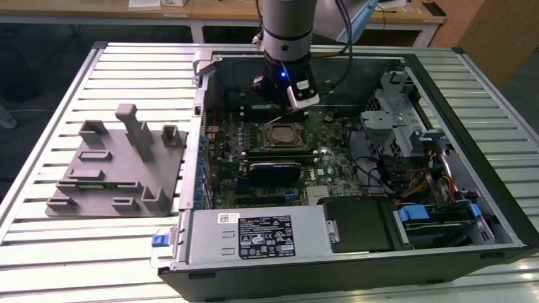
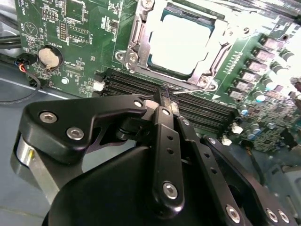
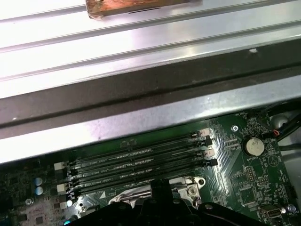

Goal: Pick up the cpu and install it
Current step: 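Install the first cpu locking lever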

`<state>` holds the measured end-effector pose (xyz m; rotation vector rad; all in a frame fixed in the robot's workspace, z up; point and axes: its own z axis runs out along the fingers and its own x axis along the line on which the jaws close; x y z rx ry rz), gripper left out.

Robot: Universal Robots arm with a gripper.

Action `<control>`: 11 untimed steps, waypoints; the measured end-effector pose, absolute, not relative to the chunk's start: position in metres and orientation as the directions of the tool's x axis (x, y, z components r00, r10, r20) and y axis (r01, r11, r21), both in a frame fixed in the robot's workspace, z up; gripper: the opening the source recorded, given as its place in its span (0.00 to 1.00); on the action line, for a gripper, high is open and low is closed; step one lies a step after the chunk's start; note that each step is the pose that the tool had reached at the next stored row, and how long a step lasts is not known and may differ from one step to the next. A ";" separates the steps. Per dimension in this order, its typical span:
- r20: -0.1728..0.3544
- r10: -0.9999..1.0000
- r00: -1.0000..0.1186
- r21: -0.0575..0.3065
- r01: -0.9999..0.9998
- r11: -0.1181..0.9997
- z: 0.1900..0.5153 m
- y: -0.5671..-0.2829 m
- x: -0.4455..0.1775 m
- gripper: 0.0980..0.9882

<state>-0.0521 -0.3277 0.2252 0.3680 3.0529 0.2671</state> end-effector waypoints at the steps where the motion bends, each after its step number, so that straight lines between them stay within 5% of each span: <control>1: -0.037 0.243 -0.969 0.177 0.233 0.956 0.225 -0.327 -0.052 0.01; 11: -0.062 0.262 -0.963 0.179 0.247 0.952 0.215 -0.326 -0.052 0.01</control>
